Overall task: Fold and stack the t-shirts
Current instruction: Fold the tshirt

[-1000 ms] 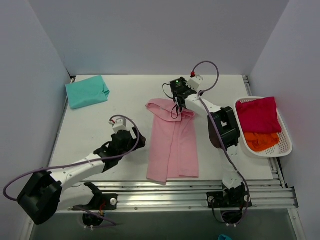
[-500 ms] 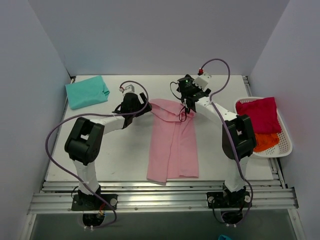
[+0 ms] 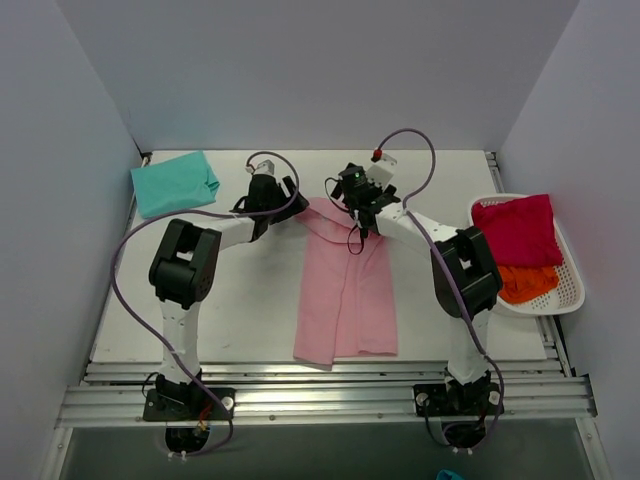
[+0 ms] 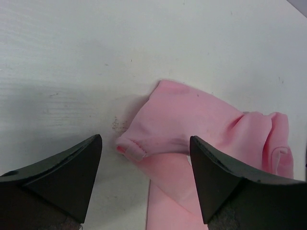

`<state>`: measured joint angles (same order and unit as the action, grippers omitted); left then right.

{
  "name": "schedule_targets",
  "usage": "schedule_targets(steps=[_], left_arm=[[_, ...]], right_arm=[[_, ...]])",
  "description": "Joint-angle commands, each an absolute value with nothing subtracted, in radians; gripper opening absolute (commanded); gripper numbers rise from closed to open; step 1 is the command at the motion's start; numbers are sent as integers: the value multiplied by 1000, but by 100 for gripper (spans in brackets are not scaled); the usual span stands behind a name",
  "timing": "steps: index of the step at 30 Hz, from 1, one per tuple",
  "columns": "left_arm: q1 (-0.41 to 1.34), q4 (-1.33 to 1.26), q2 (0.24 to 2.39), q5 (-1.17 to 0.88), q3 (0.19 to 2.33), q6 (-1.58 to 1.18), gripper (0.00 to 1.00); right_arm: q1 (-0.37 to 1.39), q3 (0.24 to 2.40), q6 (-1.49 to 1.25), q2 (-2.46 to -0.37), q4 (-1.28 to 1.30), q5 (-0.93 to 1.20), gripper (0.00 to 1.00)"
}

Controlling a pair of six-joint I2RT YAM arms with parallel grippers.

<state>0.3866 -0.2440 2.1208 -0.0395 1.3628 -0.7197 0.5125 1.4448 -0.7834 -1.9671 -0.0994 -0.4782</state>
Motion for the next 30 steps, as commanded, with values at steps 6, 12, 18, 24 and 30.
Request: schedule_targets(steps=[6,12,18,24,30], left_arm=[[347,-310,2187,-107,1437,-724,81],[344,-321,2210,-110,1447,-726,76],[341,-328,2227,-121,1466,-732,69],[341,-327,2244,-124,1502,-733,58],[341,-327,2263,-121,1531,-732,35]], right_arm=[[526,1384,-785,-1963,-104,-492,80],[519,1353,-792,-1968,-98,-528,73],[492,1341,-796,-2013,-138,-493,38],[480,1368,-793,-2065,-153,-468,17],[459,1368,-792,-2074,-166,-454,13]])
